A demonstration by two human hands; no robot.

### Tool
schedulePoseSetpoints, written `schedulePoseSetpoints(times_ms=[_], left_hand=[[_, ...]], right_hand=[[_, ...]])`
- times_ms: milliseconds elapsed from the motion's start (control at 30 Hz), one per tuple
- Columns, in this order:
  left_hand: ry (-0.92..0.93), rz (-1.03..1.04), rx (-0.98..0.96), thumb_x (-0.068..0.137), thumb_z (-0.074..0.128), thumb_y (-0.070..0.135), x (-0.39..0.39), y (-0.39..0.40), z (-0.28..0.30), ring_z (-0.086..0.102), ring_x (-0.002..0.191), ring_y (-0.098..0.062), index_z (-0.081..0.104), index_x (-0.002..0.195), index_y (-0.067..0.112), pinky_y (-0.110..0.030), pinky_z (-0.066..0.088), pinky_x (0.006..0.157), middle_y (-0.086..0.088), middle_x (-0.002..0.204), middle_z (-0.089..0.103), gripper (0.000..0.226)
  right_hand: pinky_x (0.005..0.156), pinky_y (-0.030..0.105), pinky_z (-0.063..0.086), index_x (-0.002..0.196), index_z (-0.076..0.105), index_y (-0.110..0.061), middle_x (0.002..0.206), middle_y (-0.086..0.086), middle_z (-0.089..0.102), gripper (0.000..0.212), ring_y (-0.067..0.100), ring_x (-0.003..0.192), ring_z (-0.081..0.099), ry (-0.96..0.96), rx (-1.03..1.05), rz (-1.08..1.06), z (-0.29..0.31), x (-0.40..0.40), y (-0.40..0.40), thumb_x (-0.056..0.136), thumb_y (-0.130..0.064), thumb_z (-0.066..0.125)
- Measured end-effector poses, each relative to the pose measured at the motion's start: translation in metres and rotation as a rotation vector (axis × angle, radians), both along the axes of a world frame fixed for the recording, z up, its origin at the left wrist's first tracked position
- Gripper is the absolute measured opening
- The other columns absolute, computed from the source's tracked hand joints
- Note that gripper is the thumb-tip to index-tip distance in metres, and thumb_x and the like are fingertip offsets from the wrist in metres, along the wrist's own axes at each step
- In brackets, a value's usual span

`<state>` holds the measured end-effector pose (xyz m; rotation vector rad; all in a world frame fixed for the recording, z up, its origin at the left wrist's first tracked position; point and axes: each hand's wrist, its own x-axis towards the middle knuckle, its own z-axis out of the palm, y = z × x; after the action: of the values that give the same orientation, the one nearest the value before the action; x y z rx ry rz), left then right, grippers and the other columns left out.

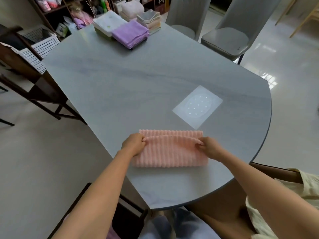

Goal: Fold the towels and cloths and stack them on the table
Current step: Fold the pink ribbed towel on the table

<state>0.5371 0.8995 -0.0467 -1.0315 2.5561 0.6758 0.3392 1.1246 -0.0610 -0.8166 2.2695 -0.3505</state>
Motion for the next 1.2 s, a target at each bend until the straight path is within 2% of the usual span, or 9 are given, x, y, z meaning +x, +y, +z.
schedulePoseSetpoints(times_ms=[100, 167, 233, 333, 433, 600, 700, 933, 1200], left_hand=[[0.045, -0.004, -0.107, 0.098, 0.042, 0.024, -0.014, -0.003, -0.010, 0.059, 0.094, -0.031, 0.053, 0.076, 0.014, -0.030, 0.038, 0.065, -0.011, 0.102, 0.064, 0.026], [0.074, -0.069, -0.142, 0.098, 0.039, 0.023, -0.022, -0.006, -0.016, 0.059, 0.100, -0.030, 0.060, 0.091, 0.015, -0.032, 0.041, 0.069, -0.007, 0.108, 0.065, 0.023], [0.061, -0.131, -0.094, 0.098, 0.036, 0.023, -0.030, -0.008, -0.024, 0.058, 0.109, -0.028, 0.062, 0.106, 0.022, -0.034, 0.045, 0.080, -0.004, 0.119, 0.063, 0.028], [-0.019, -0.156, 0.021, 0.102, 0.031, 0.024, -0.040, -0.006, -0.031, 0.045, 0.128, -0.027, 0.051, 0.133, 0.023, -0.037, 0.039, 0.102, -0.005, 0.143, 0.048, 0.037], [-0.051, -0.172, -0.010, 0.103, 0.030, 0.021, -0.047, -0.001, -0.038, 0.041, 0.131, -0.028, 0.046, 0.138, 0.015, -0.035, 0.030, 0.106, -0.010, 0.145, 0.045, 0.038], [-0.128, -0.150, -0.135, 0.104, 0.027, 0.020, -0.052, 0.002, -0.043, 0.051, 0.121, -0.031, 0.049, 0.128, 0.010, -0.037, 0.039, 0.094, -0.012, 0.133, 0.054, 0.034], [-0.142, -0.161, -0.158, 0.104, 0.026, 0.019, -0.061, -0.004, -0.038, 0.055, 0.112, -0.038, 0.048, 0.120, 0.006, -0.041, 0.043, 0.087, -0.020, 0.124, 0.058, 0.030], [-0.059, -0.325, -0.158, 0.100, 0.025, 0.006, -0.044, -0.003, -0.020, 0.055, 0.102, -0.035, 0.041, 0.109, 0.006, -0.036, 0.034, 0.072, -0.016, 0.119, 0.056, 0.019], [-0.205, -0.303, -0.376, 0.105, 0.028, 0.018, -0.056, -0.007, -0.036, 0.064, 0.101, -0.035, 0.045, 0.115, 0.010, -0.037, 0.044, 0.071, -0.008, 0.118, 0.059, 0.022]], right_hand=[[0.067, 0.032, 0.043, 0.076, 0.058, -0.009, 0.095, 0.007, 0.061, 0.018, 0.026, 0.084, 0.058, 0.246, -0.103, 0.012, -0.005, -0.008, -0.010, 0.091, -0.019, 0.056], [0.088, 0.034, 0.046, 0.099, 0.064, -0.006, 0.128, 0.006, 0.055, 0.014, 0.026, 0.112, 0.054, 0.295, -0.174, 0.160, -0.010, -0.011, -0.015, 0.091, -0.012, 0.056], [0.101, 0.037, 0.041, 0.126, 0.055, -0.009, 0.146, 0.004, 0.042, 0.034, 0.026, 0.129, 0.045, 0.229, -0.114, 0.334, -0.019, -0.015, -0.016, 0.092, -0.008, 0.051], [0.078, 0.036, 0.047, 0.131, 0.043, -0.010, 0.127, 0.013, 0.057, 0.039, 0.032, 0.104, 0.059, 0.184, -0.004, 0.283, -0.025, -0.019, -0.011, 0.092, -0.008, 0.044], [0.066, 0.035, 0.041, 0.126, 0.041, -0.006, 0.110, 0.017, 0.063, 0.036, 0.036, 0.091, 0.061, 0.225, 0.023, 0.104, -0.032, -0.018, -0.006, 0.090, -0.007, 0.044], [0.064, 0.037, 0.036, 0.084, 0.054, 0.000, 0.089, 0.014, 0.061, 0.005, 0.035, 0.083, 0.057, 0.302, -0.112, -0.048, -0.037, -0.016, -0.013, 0.080, 0.000, 0.051], [0.059, 0.035, 0.030, 0.072, 0.047, -0.004, 0.079, 0.012, 0.056, 0.009, 0.028, 0.070, 0.048, 0.252, -0.179, -0.148, -0.034, -0.019, -0.017, 0.078, 0.003, 0.047], [0.057, 0.032, 0.024, 0.091, 0.029, -0.014, 0.076, 0.007, 0.044, 0.023, 0.027, 0.063, 0.039, 0.287, -0.178, 0.049, -0.030, -0.012, 0.000, 0.085, 0.005, 0.041], [0.058, 0.033, 0.024, 0.070, 0.031, -0.013, 0.074, 0.006, 0.045, 0.024, 0.024, 0.066, 0.038, 0.272, -0.180, -0.231, -0.032, -0.018, -0.026, 0.091, -0.005, 0.040]])
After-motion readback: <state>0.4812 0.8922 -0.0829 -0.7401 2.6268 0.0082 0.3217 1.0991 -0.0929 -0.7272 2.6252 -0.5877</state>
